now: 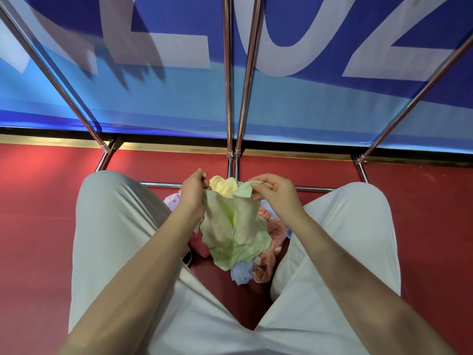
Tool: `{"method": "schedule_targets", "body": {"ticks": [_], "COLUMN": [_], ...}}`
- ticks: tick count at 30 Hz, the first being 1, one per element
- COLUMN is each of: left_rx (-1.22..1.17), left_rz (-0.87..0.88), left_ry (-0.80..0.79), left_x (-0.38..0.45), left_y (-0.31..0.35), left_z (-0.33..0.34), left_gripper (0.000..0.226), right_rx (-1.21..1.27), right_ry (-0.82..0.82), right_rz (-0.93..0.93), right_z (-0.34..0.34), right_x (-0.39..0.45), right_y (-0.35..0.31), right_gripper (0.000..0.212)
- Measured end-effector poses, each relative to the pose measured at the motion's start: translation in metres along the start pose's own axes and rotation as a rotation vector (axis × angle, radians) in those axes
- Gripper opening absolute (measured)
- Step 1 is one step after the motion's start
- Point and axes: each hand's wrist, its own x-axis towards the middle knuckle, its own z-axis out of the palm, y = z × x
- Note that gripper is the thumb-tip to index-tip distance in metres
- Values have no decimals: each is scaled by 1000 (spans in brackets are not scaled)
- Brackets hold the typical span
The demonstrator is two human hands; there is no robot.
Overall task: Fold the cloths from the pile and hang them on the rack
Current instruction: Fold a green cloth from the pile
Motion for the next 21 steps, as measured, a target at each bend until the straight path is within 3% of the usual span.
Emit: {"method": "schedule_targets", "body": {"ticks": [8,13,21], "left_rx": [-100,-165,-234], "left_rz": [-68,-103,-138], "left_ry": [-90,-145,-186], "left_x": [-9,-13,-16], "left_y": [3,2,-7], "left_z": [7,15,27], "left_gripper": [38,38,39], "right_rx": [-251,-30,2], "right_ry": [42,-73,-61], "right_rz": [-239,-132,-60], "right_z": [3,18,46], "right_x": [-2,-11,-3], "right_y": [-4,-12,2], "right_gripper": [7,17,14]}}
